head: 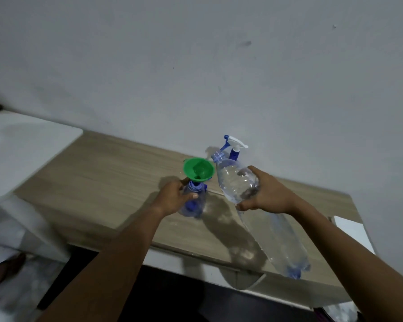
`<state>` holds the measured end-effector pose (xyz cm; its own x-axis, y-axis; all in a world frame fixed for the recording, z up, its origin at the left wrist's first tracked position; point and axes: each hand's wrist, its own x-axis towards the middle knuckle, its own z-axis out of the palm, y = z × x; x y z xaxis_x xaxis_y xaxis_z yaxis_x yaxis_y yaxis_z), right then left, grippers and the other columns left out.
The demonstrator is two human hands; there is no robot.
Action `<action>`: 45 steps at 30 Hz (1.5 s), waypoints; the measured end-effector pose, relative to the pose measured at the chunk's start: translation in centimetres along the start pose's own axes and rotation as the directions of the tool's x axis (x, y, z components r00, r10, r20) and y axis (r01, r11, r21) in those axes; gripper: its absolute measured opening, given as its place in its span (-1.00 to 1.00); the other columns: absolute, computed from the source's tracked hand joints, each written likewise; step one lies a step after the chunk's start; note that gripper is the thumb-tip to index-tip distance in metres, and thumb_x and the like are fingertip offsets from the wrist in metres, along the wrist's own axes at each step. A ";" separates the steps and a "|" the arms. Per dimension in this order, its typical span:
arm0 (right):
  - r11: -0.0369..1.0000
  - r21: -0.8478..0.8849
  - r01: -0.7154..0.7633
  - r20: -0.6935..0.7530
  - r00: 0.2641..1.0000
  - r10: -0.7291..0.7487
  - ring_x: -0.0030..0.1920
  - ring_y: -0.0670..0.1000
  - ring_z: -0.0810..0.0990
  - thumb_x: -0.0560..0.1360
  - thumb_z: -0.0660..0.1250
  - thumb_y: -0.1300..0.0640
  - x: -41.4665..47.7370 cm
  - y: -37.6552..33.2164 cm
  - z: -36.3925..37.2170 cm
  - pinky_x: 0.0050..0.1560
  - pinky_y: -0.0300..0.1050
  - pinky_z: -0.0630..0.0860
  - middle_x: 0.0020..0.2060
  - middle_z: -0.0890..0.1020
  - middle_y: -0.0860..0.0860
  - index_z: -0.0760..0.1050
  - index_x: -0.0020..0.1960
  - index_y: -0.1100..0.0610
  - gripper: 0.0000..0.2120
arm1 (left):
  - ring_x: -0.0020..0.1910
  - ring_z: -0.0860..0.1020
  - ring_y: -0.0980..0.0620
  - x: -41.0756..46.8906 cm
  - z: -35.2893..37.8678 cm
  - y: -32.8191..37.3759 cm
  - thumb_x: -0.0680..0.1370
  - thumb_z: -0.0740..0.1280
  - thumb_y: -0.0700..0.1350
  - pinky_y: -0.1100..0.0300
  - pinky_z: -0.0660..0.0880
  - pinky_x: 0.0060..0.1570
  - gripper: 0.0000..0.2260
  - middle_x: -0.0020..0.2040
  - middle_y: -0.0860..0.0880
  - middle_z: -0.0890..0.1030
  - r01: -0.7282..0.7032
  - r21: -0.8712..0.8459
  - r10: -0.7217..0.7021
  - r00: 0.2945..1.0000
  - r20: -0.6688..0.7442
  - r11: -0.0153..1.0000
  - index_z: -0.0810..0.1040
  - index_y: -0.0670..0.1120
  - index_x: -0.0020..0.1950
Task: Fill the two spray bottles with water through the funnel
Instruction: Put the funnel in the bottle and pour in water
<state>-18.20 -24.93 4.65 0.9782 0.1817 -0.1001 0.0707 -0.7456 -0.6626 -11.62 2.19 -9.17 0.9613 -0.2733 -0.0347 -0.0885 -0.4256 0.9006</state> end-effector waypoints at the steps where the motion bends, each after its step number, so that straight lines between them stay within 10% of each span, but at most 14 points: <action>1: 1.000 -0.006 -0.004 0.021 1.000 0.004 -0.29 -0.12 0.62 0.16 0.66 0.16 0.1 0.0 -0.1 -0.19 -0.03 0.64 -0.20 0.66 -0.12 0.50 0.08 -0.09 -0.42 | 0.08 0.66 0.06 0.1 -0.1 0.0 0.35 0.49 0.16 -0.10 0.56 0.17 -0.50 0.06 0.03 0.72 -0.007 0.027 0.007 1.000 -0.003 1.000 0.63 0.01 0.24; 13: 0.996 -0.092 0.016 0.174 0.985 0.001 -0.19 -0.17 0.61 0.21 0.64 0.13 0.6 -0.2 -1.5 -0.20 -0.26 0.49 -0.14 0.63 -0.19 0.44 -0.02 -0.22 -0.48 | 0.18 0.61 -0.02 0.3 0.1 0.4 0.43 0.52 0.00 -0.06 0.50 0.29 -0.53 0.15 -0.02 0.69 0.052 0.086 -0.051 0.999 -0.006 0.995 0.58 0.01 0.33; 30: 0.987 -0.156 0.037 0.268 0.963 0.006 -0.06 -0.06 0.67 0.11 0.60 -0.03 1.4 0.0 -1.3 0.04 0.06 0.65 -0.04 0.67 -0.13 0.49 0.21 -0.14 -0.31 | 0.23 0.59 0.01 0.4 0.1 0.0 0.33 0.48 0.15 -0.06 0.48 0.31 -0.42 0.20 0.01 0.68 0.078 0.049 -0.078 0.997 0.011 0.996 0.58 0.03 0.34; 45: 0.985 -0.172 -0.020 0.346 0.935 0.079 -0.27 -0.01 0.66 0.22 0.61 0.11 1.1 -0.8 -2.1 -0.36 -0.13 0.57 -0.11 0.73 0.07 0.52 0.16 -0.02 -0.45 | 0.20 0.61 0.02 0.4 0.2 -0.2 0.30 0.49 0.18 -0.09 0.51 0.28 -0.42 0.14 0.04 0.70 0.089 -0.002 -0.089 0.996 0.022 0.996 0.60 0.05 0.30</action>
<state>-16.80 -25.47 6.67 0.8525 0.3327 -0.4033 0.0838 -0.8484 -0.5227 -11.25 1.98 -9.45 0.9594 -0.2534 -0.1238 -0.0025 -0.4468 0.8946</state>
